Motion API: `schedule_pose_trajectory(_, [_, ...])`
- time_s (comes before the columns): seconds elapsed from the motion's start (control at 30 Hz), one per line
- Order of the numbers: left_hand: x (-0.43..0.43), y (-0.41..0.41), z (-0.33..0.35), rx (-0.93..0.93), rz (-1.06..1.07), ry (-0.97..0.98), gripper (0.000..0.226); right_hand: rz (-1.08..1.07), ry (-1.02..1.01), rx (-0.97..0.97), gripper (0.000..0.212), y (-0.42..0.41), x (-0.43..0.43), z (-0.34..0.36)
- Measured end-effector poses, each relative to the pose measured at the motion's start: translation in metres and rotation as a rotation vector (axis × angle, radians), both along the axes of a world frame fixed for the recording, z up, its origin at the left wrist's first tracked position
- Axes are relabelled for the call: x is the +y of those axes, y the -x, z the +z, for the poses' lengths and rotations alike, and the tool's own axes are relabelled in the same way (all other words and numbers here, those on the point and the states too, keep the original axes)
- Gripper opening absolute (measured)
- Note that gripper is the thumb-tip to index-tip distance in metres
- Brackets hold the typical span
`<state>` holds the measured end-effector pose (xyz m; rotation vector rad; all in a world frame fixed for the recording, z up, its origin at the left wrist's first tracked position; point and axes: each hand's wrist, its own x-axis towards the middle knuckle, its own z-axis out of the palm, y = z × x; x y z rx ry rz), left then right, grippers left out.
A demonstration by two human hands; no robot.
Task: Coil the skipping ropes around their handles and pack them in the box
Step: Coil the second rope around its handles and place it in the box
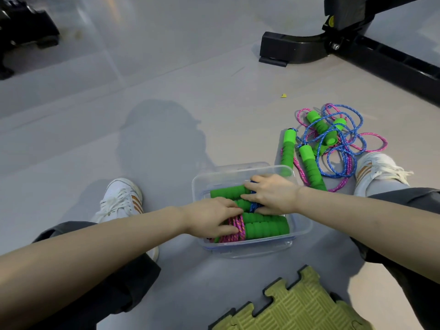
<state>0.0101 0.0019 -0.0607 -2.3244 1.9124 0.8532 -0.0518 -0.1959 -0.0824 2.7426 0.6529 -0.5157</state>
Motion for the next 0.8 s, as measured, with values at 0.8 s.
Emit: schedule_pose_trajectory(0.8, [0.011,0.003,-0.021,-0.230,-0.048,0.006,0.068,-0.111,-0.112,0.347,0.041,0.033,0.014,0.017])
